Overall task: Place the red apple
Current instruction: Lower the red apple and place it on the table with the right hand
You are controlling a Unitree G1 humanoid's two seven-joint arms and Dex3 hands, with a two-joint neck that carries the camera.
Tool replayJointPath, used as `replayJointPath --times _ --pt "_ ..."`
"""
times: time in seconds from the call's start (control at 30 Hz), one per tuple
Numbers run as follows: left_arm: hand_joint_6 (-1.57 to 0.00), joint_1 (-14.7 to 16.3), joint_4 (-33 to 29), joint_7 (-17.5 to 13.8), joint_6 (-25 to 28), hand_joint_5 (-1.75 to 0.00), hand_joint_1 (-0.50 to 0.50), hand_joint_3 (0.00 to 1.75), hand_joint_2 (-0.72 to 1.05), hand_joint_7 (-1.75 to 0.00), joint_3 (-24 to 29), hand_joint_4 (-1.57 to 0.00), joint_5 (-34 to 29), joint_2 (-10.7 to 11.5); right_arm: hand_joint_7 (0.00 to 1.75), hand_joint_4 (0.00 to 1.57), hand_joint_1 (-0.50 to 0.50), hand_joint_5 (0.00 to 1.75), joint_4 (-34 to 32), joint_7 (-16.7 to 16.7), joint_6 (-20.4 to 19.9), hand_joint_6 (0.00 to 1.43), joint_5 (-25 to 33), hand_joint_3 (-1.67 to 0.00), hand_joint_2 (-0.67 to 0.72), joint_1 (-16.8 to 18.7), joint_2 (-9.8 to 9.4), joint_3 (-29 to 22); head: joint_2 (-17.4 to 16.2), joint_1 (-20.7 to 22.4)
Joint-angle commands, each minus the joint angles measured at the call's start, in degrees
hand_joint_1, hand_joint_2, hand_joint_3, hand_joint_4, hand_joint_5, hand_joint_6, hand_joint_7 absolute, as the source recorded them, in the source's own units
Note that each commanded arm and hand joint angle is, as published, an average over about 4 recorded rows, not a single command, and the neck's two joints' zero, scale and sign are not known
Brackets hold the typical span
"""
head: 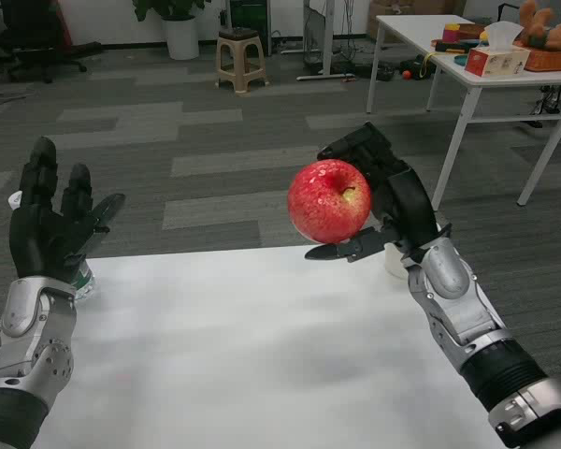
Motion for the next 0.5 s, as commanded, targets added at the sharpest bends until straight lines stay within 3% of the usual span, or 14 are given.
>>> replayJointPath --times 0.03,0.1,0.3,0.5 --pt "0.00 0.3 0.0 -0.1 -0.4 -0.10 -0.48 0.00 0.60 0.00 0.5 0.00 0.0 -0.5 1.58 0.00 0.08 1.36 0.9 -0.5 -0.2 0.83 0.2 -0.48 -0.41 0.4 0.61 -0.2 3.9 0.0" --pt "0.00 0.3 0.0 -0.1 -0.4 -0.10 -0.48 0.00 0.60 0.00 0.6 0.00 0.0 -0.5 1.59 0.00 0.08 1.36 0.9 -0.5 -0.2 0.83 0.2 -0.48 -0.41 0.4 0.63 -0.2 2.3 0.0" --pt "0.00 0.3 -0.1 -0.1 -0.5 -0.10 -0.48 0.00 0.65 0.00 0.6 0.00 0.0 -0.5 1.54 0.00 0.08 1.36 0.9 -0.5 -0.2 0.83 0.2 -0.48 -0.41 0.4 0.70 -0.2 2.4 0.1" --pt "0.00 0.4 -0.1 -0.1 -0.5 -0.10 -0.48 0.00 0.60 0.00 0.6 0.00 0.0 -0.5 1.59 0.00 0.08 1.36 0.9 -0.5 -0.2 0.83 0.2 -0.48 -0.41 0.4 0.70 -0.2 2.4 0.1"
